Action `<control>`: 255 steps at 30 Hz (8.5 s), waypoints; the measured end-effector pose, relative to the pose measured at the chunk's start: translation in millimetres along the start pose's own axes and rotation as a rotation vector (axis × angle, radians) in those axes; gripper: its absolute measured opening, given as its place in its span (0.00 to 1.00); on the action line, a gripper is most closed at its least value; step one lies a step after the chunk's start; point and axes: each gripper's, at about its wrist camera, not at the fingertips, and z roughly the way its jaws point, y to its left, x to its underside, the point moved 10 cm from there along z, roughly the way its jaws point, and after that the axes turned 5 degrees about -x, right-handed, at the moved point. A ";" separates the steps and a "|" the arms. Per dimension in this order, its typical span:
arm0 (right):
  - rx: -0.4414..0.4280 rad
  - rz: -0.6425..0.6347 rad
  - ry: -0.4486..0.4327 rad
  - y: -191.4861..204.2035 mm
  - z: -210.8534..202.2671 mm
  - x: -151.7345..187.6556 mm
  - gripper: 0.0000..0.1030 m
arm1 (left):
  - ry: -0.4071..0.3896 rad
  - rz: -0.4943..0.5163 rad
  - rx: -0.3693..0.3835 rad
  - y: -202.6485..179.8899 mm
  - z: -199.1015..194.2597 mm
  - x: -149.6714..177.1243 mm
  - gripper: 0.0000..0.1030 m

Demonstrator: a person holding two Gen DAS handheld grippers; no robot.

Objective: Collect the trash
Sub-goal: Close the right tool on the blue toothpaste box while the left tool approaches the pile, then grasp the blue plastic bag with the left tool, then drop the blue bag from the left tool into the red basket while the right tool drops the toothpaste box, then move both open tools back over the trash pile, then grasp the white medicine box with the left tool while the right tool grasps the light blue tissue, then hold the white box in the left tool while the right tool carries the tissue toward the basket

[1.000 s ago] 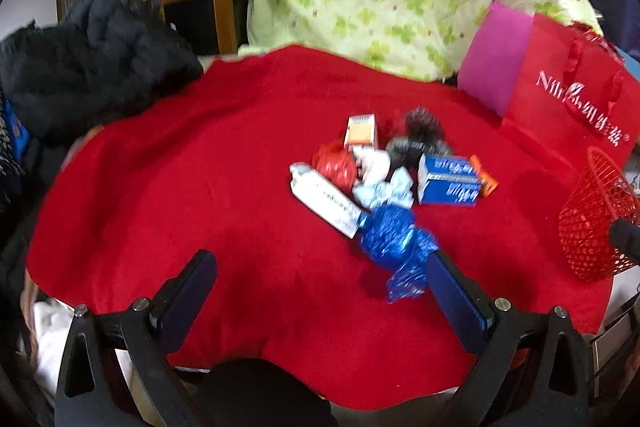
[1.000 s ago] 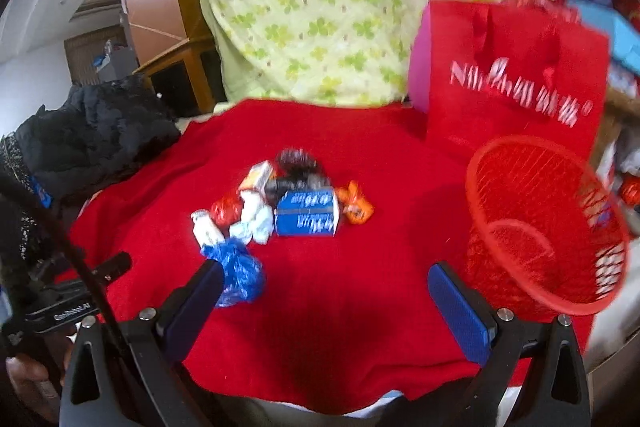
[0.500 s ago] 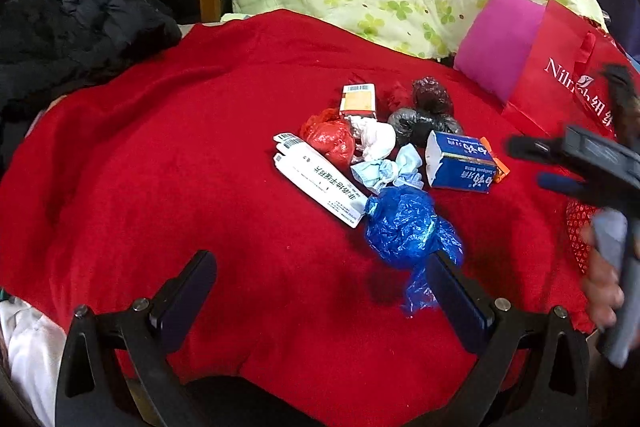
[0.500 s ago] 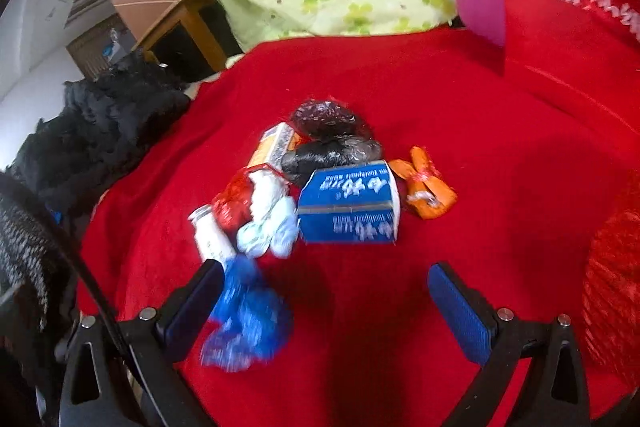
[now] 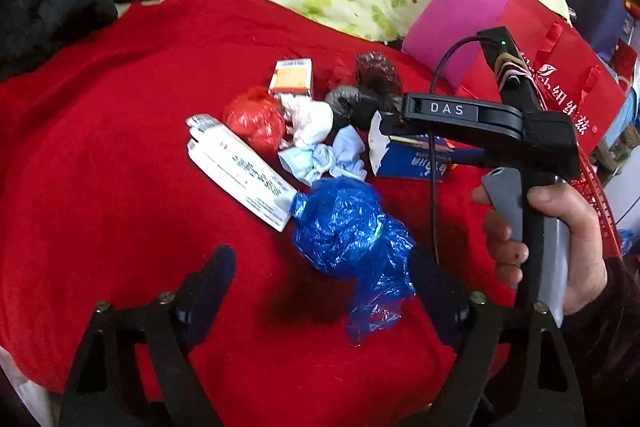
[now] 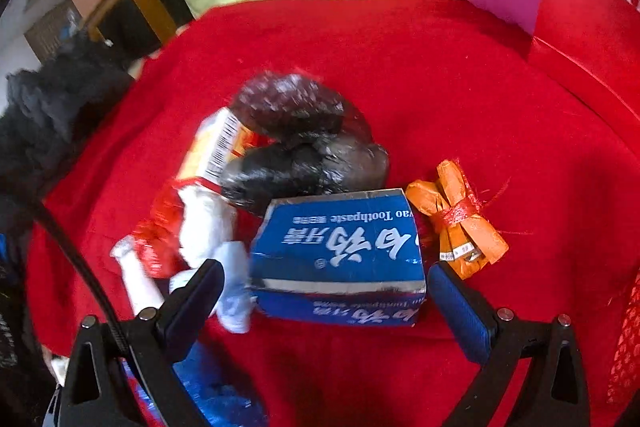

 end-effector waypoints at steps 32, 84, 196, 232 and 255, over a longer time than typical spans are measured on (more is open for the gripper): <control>-0.178 0.026 -0.212 -13.1 -122.0 31.0 0.88 | 0.105 -0.192 0.138 -27.3 32.0 5.4 0.23; -0.136 0.387 -0.665 -236.4 -359.1 81.6 0.90 | -0.132 0.384 0.169 -254.1 -56.9 -59.6 0.64; -0.342 -0.055 -0.481 29.6 -266.6 63.9 0.30 | -0.299 0.061 -0.302 -31.3 -136.1 -79.2 0.49; -0.292 -0.065 -0.625 -10.2 -329.1 77.1 0.30 | -0.349 0.221 -0.306 -108.1 -147.0 -72.6 0.50; -0.195 -0.034 -0.737 -62.6 -374.0 81.7 0.30 | -0.360 0.349 -0.250 -183.0 -143.5 -74.5 0.50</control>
